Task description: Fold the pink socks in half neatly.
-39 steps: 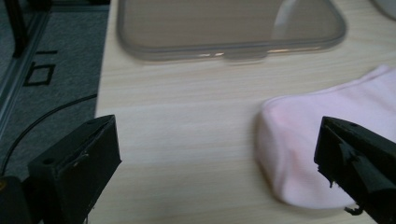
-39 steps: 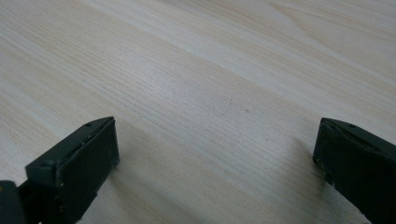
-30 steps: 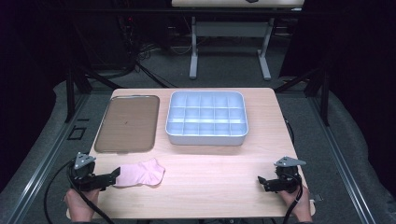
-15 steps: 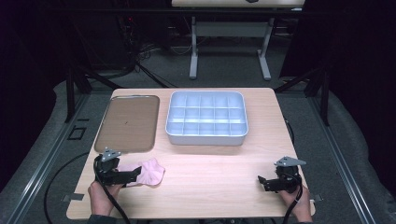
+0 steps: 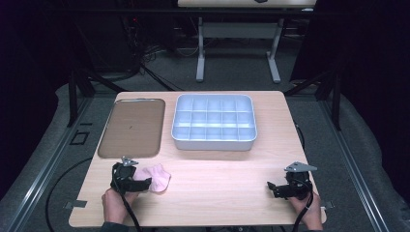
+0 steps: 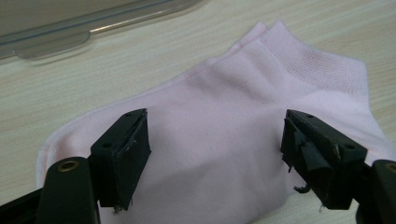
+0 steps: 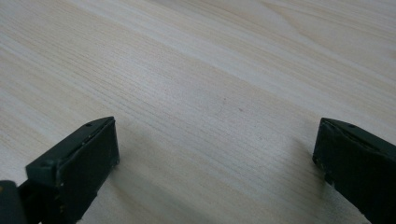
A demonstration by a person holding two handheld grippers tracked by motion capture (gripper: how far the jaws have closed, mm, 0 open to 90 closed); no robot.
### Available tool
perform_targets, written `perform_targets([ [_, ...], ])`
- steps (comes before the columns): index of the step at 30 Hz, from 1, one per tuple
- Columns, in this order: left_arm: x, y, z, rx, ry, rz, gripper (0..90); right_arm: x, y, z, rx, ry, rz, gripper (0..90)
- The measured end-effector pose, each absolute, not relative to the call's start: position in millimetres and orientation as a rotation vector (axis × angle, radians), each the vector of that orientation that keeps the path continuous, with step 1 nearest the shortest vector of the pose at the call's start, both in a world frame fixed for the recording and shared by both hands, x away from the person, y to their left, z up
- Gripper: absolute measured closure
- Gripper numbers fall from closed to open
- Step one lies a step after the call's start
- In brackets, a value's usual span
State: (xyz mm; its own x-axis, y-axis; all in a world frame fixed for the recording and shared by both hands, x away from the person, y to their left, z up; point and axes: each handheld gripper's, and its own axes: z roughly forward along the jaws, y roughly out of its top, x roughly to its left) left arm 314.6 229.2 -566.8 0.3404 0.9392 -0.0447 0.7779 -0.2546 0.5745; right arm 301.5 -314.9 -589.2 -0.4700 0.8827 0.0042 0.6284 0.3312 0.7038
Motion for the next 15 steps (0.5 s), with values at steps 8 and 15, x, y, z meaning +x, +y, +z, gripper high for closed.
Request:
perform_targets([
  [8, 313.0, 226.8, -568.5, 2.137, 1.490, 0.454, 27.8, 301.4, -315.0, -589.2, 1.340, 2.219, 0.914, 0.0],
  [15, 310.2, 228.4, -567.5, 2.130, 1.491, 0.467, 39.0, 301.4, -315.6, -588.9, 1.341, 2.217, 0.907, 0.0],
])
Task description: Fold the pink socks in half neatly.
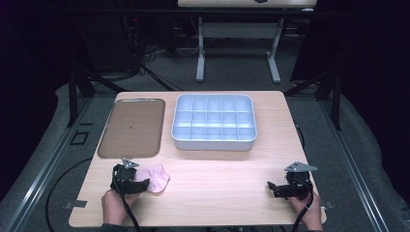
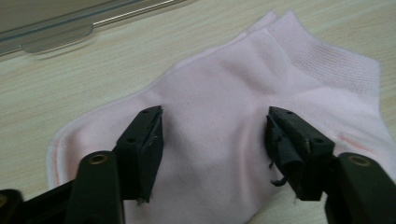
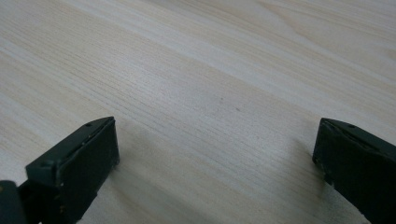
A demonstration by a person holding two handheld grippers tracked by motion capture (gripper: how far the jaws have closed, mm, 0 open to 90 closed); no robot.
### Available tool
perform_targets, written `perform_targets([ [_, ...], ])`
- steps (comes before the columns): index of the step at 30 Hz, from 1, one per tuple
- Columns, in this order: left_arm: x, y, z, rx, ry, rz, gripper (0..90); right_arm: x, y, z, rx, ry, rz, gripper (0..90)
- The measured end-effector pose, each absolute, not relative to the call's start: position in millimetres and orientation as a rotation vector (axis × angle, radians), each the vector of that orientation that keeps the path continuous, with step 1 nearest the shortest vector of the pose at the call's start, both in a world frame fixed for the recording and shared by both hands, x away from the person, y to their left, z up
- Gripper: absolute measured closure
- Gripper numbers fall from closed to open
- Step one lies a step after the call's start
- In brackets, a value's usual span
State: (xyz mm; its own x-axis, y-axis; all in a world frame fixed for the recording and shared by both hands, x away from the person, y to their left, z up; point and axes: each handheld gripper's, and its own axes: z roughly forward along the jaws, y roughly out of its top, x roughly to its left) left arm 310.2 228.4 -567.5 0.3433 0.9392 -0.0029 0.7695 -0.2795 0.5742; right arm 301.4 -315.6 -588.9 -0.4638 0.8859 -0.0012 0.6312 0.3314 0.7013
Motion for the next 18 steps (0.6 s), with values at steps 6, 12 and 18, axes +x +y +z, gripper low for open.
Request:
perform_targets([
  [6, 305, 231, -568, 2.109, 1.470, 0.489, 54.2, 301, -316, -589, 1.341, 2.219, 0.909, 0.0],
  [12, 301, 233, -569, 2.095, 1.451, 0.508, 69.3, 301, -316, -589, 1.343, 2.216, 0.910, 0.0],
  [18, 296, 233, -572, 2.054, 1.435, 0.532, 78.5, 301, -316, -589, 1.343, 2.216, 0.910, 0.0],
])
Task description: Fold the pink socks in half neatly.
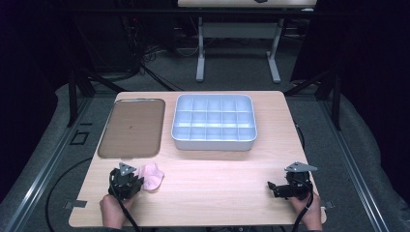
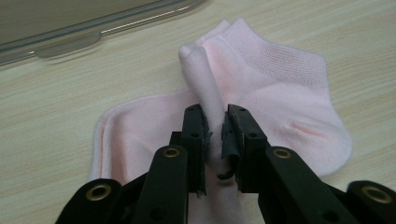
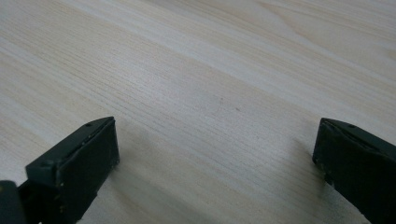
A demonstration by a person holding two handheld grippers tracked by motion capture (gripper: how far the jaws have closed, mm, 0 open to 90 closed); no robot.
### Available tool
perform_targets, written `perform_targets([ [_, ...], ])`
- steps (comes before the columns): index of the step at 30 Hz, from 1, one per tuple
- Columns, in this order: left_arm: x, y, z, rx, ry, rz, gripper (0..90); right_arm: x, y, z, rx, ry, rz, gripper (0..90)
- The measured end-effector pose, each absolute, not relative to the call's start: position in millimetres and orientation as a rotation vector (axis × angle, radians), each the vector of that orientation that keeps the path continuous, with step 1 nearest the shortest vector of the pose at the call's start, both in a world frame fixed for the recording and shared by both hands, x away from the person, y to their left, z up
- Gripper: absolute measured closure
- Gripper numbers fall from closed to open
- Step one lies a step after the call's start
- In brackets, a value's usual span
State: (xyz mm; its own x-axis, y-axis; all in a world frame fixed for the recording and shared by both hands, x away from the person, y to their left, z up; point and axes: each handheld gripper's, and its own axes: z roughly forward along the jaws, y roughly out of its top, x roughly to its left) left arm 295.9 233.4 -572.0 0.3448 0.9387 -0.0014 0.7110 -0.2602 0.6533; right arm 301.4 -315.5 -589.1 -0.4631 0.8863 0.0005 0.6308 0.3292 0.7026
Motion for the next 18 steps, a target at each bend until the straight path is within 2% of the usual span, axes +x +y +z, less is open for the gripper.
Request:
perform_targets([
  [8, 295, 236, -568, 2.022, 1.440, 0.517, 79.5, 301, -316, -589, 1.345, 2.213, 0.910, 0.0],
  [18, 284, 228, -538, 1.968, 1.356, 0.525, 79.4, 301, -316, -589, 1.344, 2.214, 0.910, 0.0],
])
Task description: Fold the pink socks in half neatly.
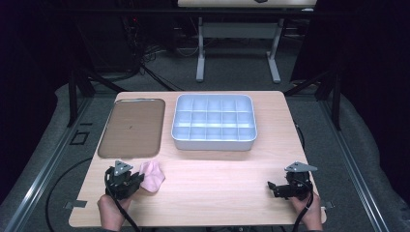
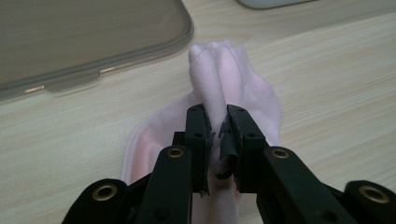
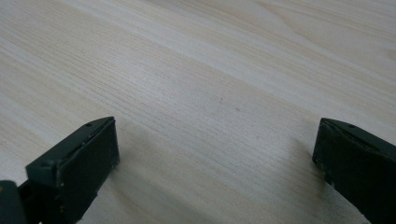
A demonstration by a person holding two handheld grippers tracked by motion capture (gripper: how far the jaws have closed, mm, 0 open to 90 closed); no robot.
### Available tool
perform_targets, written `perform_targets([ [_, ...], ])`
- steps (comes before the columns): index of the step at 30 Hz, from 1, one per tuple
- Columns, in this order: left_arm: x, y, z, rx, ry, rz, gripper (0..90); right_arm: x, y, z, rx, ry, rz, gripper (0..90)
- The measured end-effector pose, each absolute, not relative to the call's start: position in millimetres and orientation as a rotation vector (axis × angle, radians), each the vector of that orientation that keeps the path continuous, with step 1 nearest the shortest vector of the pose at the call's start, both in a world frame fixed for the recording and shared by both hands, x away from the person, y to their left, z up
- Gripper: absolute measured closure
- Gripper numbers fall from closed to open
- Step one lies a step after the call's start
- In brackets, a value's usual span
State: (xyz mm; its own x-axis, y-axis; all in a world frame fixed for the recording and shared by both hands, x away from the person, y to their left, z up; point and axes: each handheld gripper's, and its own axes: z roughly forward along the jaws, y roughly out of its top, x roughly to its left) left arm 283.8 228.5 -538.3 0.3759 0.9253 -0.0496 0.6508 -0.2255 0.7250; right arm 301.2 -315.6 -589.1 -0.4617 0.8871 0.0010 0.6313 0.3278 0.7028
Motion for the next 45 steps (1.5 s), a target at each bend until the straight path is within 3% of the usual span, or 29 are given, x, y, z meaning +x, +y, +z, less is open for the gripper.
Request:
perform_targets([
  [19, 278, 184, -493, 1.972, 1.155, 0.488, 79.0, 301, -315, -590, 1.347, 2.209, 0.918, 0.0],
  [45, 296, 100, -492, 2.061, 0.965, 0.338, 78.5, 301, -315, -590, 1.348, 2.207, 0.917, 0.0],
])
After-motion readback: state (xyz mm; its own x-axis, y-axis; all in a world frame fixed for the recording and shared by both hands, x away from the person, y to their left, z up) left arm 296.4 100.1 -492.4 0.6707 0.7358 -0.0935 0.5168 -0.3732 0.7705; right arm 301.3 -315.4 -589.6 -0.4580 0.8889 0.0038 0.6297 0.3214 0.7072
